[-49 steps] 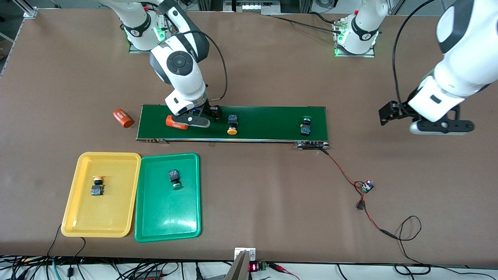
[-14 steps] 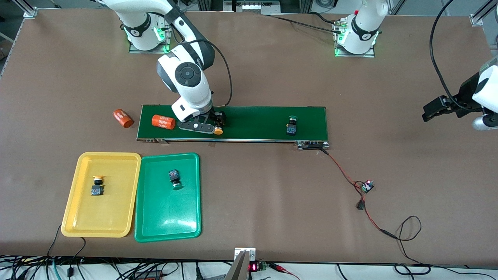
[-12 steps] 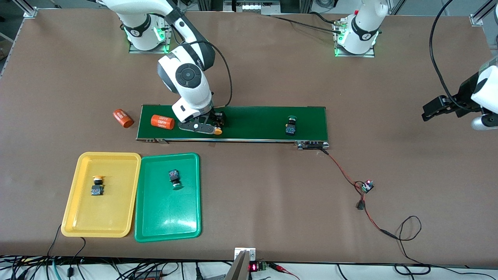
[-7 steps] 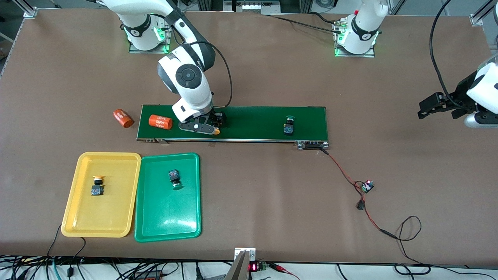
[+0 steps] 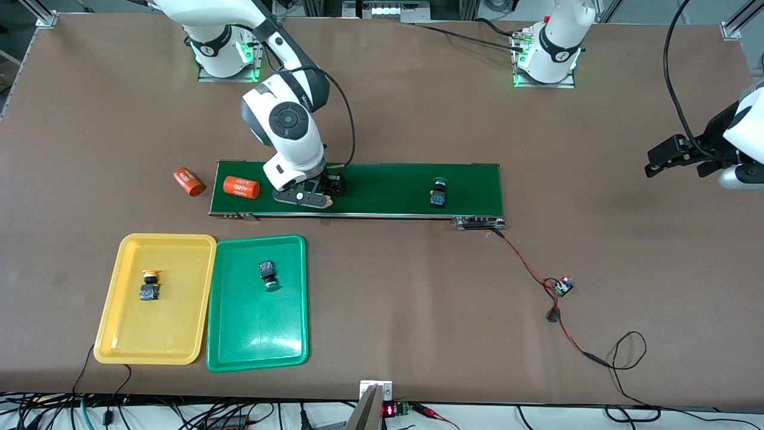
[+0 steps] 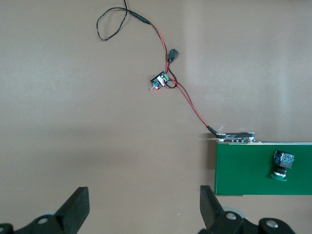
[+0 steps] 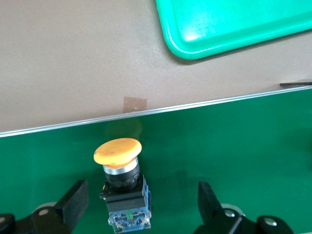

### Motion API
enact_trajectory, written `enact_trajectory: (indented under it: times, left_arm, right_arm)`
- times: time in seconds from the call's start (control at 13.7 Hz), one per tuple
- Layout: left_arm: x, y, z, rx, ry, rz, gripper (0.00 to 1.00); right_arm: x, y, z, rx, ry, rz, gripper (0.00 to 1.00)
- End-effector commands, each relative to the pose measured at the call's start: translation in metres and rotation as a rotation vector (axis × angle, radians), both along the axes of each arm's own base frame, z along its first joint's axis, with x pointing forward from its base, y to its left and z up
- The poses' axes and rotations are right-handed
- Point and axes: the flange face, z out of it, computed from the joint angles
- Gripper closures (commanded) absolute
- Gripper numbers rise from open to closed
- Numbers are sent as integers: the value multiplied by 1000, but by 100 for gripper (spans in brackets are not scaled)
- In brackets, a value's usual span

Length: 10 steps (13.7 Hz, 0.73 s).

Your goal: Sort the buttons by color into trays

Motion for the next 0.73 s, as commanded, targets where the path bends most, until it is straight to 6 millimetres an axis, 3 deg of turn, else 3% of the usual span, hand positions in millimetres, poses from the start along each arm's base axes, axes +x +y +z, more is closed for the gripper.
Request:
enact_trajectory:
  times: [0.0, 0.29, 0.66]
  left_arm:
    - [-8, 2, 3, -23, 4, 12, 0]
    - [-6, 3, 4, -23, -6, 12, 0]
    - [-3, 8, 4, -22, -12, 9, 0]
  right_arm:
    - [7, 0, 0, -11, -8, 17, 0]
    - [13, -2, -1, -7, -7, 41, 2]
    - [20, -14, -9, -20, 1, 59, 12]
